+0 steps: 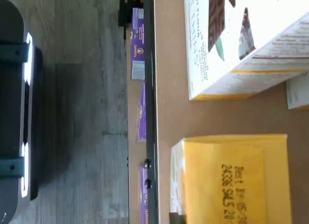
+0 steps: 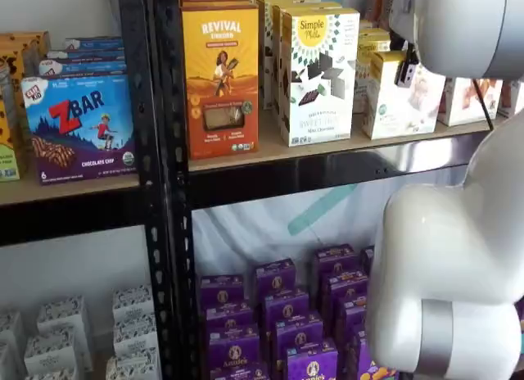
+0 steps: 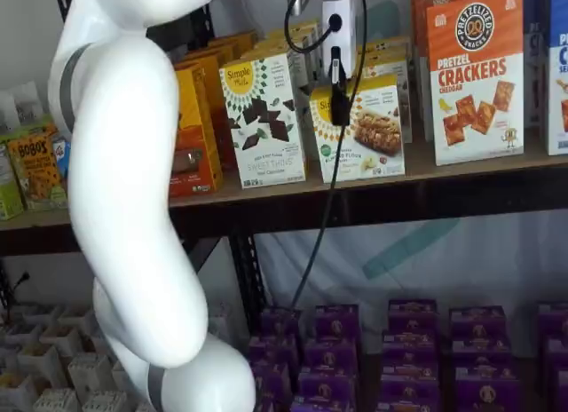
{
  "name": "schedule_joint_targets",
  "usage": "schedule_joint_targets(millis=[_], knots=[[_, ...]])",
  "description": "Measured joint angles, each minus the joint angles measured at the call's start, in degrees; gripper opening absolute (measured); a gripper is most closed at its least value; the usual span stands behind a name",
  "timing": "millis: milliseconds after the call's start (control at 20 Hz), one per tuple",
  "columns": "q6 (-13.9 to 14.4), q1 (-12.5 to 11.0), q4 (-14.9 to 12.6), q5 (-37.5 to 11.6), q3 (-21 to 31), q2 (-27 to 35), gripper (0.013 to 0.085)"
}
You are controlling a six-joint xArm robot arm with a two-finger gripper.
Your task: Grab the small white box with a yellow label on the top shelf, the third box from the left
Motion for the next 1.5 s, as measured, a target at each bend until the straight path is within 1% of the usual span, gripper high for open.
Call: schedule_joint_targets(millis=[200, 350, 500, 600, 850, 1500], knots=[[0.0, -0.2, 0.3, 1.1, 0.1, -0.8, 0.037], [0.0, -0.5, 0.5, 2.9, -0.1, -1.5, 0.037], [0.0, -0.7, 0.3, 4.9, 0.0, -2.7, 0.037], [0.0, -0.7, -0.3, 6.0, 0.5, -3.6, 0.037], [0.0, -0.4, -1.7, 7.1, 3.5, -7.0, 0.037], [0.0, -0.3, -2.1, 7.1, 12.2, -15.4, 0.037]])
